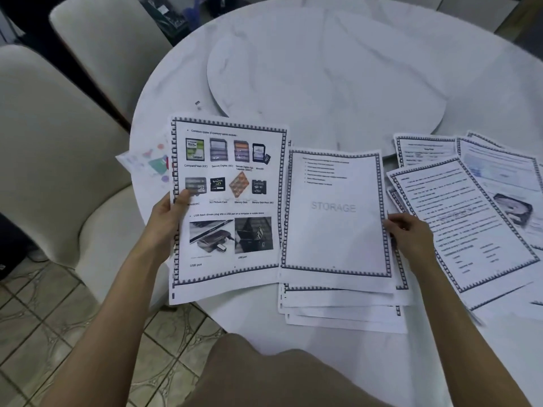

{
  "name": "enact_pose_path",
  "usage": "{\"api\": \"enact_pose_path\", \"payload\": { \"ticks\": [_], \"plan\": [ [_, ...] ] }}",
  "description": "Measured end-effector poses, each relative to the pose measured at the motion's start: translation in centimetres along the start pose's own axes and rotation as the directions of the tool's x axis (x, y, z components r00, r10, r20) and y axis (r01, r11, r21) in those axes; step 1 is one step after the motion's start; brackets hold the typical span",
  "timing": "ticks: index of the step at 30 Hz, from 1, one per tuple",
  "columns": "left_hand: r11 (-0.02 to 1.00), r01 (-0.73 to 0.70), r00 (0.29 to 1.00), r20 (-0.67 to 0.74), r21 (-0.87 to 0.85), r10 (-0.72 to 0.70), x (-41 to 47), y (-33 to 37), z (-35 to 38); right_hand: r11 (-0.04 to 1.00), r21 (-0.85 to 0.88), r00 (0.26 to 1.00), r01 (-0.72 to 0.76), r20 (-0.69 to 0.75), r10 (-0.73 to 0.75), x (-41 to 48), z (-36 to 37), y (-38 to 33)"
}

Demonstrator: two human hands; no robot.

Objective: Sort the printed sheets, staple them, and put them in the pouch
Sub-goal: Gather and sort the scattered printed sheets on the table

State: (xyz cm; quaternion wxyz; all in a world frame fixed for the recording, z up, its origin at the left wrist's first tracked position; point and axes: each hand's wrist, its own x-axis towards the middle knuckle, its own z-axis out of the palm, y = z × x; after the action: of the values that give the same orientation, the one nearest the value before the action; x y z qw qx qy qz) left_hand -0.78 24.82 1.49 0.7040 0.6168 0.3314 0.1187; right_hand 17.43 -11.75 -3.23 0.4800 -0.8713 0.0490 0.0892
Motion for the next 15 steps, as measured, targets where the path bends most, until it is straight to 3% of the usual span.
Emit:
{"api": "enact_pose_path", "payload": {
  "ticks": [9, 15],
  "plan": [
    [1.0, -0.026, 1.0, -0.013, -0.006, 0.026, 0.2, -0.2, -1.1, 0.971, -0.228, 0.992, 0.073, -0.085, -0.095, -0.2, -1.6, 1.0],
    [0.999, -0.038, 0.999, -0.012, -0.024, 0.037, 0.2, -0.3, -1.3, 0.981, -0.137, 0.986, 0.14, -0.07, -0.15, -0.7, -0.1, -1.9]
  ]
}}
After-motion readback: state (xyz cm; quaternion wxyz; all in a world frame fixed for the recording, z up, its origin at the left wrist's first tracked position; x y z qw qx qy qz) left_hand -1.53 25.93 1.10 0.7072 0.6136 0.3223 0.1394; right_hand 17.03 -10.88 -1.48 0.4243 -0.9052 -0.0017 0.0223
